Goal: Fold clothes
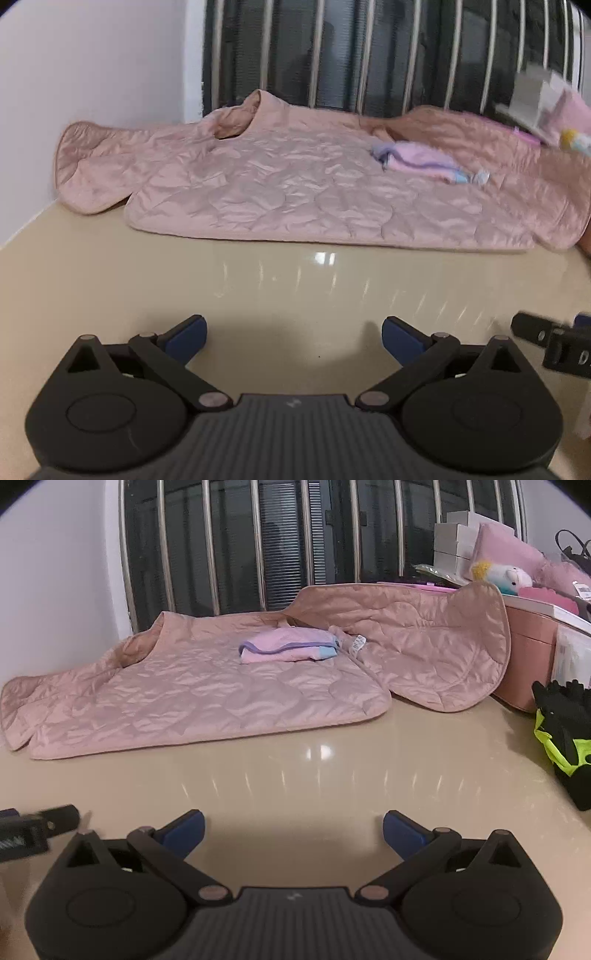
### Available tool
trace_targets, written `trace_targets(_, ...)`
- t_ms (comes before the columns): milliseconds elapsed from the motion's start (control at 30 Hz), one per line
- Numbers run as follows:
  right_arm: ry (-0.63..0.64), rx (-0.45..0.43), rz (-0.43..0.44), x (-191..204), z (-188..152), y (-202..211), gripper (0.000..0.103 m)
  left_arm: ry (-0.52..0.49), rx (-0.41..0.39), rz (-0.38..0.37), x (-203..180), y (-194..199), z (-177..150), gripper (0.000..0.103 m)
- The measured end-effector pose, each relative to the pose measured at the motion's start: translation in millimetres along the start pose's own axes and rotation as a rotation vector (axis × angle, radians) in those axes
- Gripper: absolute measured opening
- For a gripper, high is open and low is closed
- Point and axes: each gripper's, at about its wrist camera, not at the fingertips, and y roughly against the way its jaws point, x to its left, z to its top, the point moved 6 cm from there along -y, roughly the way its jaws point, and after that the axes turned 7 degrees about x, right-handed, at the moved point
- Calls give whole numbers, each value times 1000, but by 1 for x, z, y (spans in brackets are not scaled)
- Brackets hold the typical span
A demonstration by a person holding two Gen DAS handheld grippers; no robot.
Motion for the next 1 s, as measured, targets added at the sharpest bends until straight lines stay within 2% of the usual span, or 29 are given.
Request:
trace_targets(67,12,5,-14,2,1,-4,103,-27,5,13,-4,-4,1,103)
trace_targets(433,56,57,-25,16,16,-23,103,-59,33,-22,-16,-17,14,102)
trace_targets(1000,60,52,-24,19,14,-21,103,-59,32,-26,-18,-16,14,103)
